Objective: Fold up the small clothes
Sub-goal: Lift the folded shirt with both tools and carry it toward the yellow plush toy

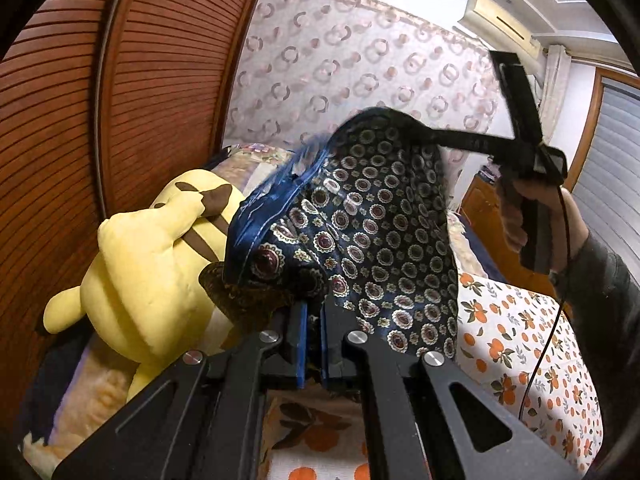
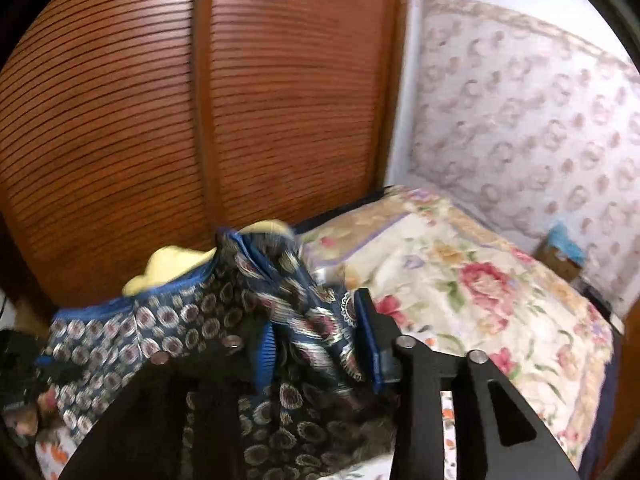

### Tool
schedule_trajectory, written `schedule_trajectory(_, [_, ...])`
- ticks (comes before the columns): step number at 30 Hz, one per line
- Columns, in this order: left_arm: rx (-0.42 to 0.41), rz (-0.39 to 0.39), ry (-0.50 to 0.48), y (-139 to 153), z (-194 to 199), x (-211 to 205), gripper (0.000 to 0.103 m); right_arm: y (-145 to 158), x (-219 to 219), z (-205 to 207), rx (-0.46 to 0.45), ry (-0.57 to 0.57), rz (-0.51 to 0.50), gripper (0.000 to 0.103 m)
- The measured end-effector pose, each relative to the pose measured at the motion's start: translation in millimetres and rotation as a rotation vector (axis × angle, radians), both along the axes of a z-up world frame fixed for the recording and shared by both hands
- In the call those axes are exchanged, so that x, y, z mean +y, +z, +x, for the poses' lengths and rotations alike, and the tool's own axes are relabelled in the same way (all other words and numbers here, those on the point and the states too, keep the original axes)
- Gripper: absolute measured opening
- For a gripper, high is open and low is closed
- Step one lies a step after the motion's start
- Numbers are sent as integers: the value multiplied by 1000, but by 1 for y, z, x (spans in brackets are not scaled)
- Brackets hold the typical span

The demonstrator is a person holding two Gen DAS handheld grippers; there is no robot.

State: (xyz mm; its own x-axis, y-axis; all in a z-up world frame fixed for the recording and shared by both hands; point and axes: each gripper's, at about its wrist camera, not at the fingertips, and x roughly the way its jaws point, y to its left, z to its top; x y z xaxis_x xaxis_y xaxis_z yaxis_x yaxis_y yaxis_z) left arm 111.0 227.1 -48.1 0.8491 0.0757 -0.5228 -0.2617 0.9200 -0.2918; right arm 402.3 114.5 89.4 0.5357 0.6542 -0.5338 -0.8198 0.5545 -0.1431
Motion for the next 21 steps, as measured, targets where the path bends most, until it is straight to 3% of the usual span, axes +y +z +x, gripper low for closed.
schedule_trajectory(3, [8,3,4,0,1,1,6,6,-14,-7,-42,-44,32,44])
schedule_trajectory(8, [22,12,11,0,1,-1,6,-3,-25,-21,-3,-6,50,44])
schedule_trajectory(14, [37,26,17,-2,2,-1,6,-39,-27,-20,76,69,-20,44])
schedule_trajectory(21, [56,43,19,-3,4,-2,6,-73,-4,2,105,16,-82,44])
